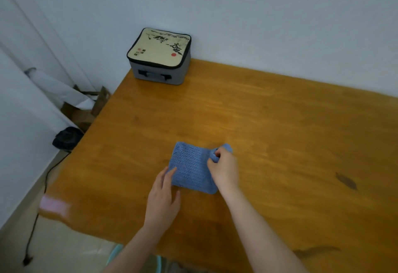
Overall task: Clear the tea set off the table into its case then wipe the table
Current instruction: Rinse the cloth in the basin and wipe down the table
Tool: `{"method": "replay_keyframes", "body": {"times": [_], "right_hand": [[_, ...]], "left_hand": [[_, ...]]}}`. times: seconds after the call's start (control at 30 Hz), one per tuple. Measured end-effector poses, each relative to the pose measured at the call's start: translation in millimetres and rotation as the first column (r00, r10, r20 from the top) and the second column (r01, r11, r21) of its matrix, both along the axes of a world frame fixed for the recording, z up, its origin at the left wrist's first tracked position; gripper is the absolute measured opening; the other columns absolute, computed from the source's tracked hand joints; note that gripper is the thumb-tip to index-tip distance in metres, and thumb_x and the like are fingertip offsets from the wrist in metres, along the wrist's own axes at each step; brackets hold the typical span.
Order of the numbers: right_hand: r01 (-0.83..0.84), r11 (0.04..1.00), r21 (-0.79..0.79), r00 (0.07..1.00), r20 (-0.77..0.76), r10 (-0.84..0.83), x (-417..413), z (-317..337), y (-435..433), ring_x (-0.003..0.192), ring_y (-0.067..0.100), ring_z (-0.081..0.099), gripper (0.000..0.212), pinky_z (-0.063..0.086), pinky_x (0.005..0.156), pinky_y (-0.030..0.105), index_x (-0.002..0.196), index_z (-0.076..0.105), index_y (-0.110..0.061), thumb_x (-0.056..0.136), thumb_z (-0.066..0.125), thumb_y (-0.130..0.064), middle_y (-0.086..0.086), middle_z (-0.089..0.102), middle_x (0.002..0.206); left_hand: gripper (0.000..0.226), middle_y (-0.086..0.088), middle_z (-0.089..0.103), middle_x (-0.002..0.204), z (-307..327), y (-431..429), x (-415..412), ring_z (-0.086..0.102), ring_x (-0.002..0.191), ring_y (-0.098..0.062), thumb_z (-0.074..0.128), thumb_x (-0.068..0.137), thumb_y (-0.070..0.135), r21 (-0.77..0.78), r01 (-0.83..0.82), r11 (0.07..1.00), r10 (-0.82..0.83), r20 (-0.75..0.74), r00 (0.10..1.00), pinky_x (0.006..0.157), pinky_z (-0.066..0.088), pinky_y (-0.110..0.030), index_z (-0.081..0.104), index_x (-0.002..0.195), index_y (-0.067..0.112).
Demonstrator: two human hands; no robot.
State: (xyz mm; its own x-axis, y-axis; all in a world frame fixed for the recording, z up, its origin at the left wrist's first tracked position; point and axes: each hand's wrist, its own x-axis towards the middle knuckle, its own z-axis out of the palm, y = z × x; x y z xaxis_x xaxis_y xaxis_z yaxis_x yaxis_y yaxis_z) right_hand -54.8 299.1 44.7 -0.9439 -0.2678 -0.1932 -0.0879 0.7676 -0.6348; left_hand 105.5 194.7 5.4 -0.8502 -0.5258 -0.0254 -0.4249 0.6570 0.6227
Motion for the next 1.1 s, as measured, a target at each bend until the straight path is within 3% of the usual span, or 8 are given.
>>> {"method": "replay_keyframes", "body": {"times": [0.3,0.43,0.53,0.63,0.73,0.83,0.97,1.1], "right_hand": [[-0.523,0.851,0.041,0.845,0.155,0.512,40,-13,-86,0.088,0.015,0.061,0.031,0.048,0.072,0.029,0.122,0.059,-0.018,0.094,0.058,-0.032,-0.003,0.064,0.097],[-0.025,1.000,0.018,0.995,-0.093,0.026,22,-23,-50,0.097,0.018,0.062,0.024,0.050,0.075,0.033,0.116,0.062,-0.019,0.096,0.052,-0.028,-0.002,0.065,0.105],[0.290,0.954,0.082,0.957,-0.011,-0.290,5,-36,-30,0.110,0.029,0.057,0.044,0.049,0.081,0.039,0.126,0.052,-0.010,0.091,0.061,-0.036,0.008,0.060,0.119],[0.298,0.944,0.141,0.931,0.176,-0.320,6,-49,-26,0.098,0.028,0.064,0.046,0.051,0.068,0.035,0.115,0.058,-0.014,0.085,0.067,-0.047,0.005,0.066,0.108],[0.239,0.971,0.006,0.943,0.235,-0.234,7,-48,-33,0.085,0.025,0.066,0.018,0.041,0.053,0.028,0.086,0.064,-0.018,0.083,0.070,-0.035,-0.004,0.065,0.081],[0.127,0.968,-0.218,0.983,0.160,-0.092,4,-43,-35,0.082,0.026,0.062,0.017,0.048,0.064,0.033,0.069,0.059,-0.018,0.074,0.071,-0.027,0.000,0.062,0.075],[0.328,0.713,-0.620,0.824,0.557,0.105,10,-6,-32,0.081,0.028,0.062,0.005,0.047,0.071,0.035,0.090,0.062,-0.002,0.085,0.060,-0.004,0.012,0.065,0.086],[0.782,0.320,-0.535,0.440,0.837,0.325,19,10,-18,0.097,0.033,0.064,0.038,0.050,0.087,0.046,0.115,0.061,-0.005,0.078,0.053,-0.012,0.019,0.067,0.110]], "left_hand": [[0.078,-0.004,0.010,0.160,7,-21,47,0.023,0.143,-0.024,0.062,0.089,0.018,0.019,-0.240,0.971,0.236,0.116,0.965,0.105,0.037,-0.034,0.017,0.152,0.028],[0.063,0.001,0.025,0.154,5,-29,31,0.028,0.141,-0.021,0.059,0.090,0.020,0.063,-0.184,0.981,0.172,0.155,0.973,0.111,0.032,-0.034,0.031,0.146,0.028],[0.049,0.005,0.042,0.142,8,-30,-2,0.040,0.130,-0.016,0.058,0.093,0.023,0.099,-0.139,0.985,0.132,0.074,0.988,0.103,0.039,-0.030,0.043,0.138,0.030],[0.044,0.005,0.035,0.147,4,-29,-30,0.034,0.133,-0.017,0.053,0.095,0.034,0.045,-0.088,0.995,0.080,0.149,0.986,0.104,0.038,-0.031,0.044,0.138,0.035],[0.038,0.002,0.016,0.158,-1,-26,-38,0.020,0.141,-0.021,0.048,0.096,0.041,-0.042,-0.012,0.999,0.024,0.301,0.953,0.110,0.032,-0.036,0.045,0.135,0.038],[0.044,-0.003,0.007,0.161,2,-19,-31,0.018,0.143,-0.026,0.050,0.097,0.034,-0.021,-0.088,0.996,0.090,0.132,0.987,0.111,0.029,-0.040,0.040,0.139,0.030],[0.045,0.003,0.028,0.150,14,-22,-37,0.025,0.141,-0.015,0.052,0.098,0.028,0.439,-0.154,0.885,0.224,-0.114,0.968,0.108,0.028,-0.030,0.037,0.140,0.026],[0.030,0.013,0.051,0.128,35,-23,-55,0.052,0.117,-0.003,0.049,0.100,0.030,0.841,-0.120,0.528,0.330,-0.073,0.941,0.090,0.045,-0.022,0.046,0.129,0.030]]}}
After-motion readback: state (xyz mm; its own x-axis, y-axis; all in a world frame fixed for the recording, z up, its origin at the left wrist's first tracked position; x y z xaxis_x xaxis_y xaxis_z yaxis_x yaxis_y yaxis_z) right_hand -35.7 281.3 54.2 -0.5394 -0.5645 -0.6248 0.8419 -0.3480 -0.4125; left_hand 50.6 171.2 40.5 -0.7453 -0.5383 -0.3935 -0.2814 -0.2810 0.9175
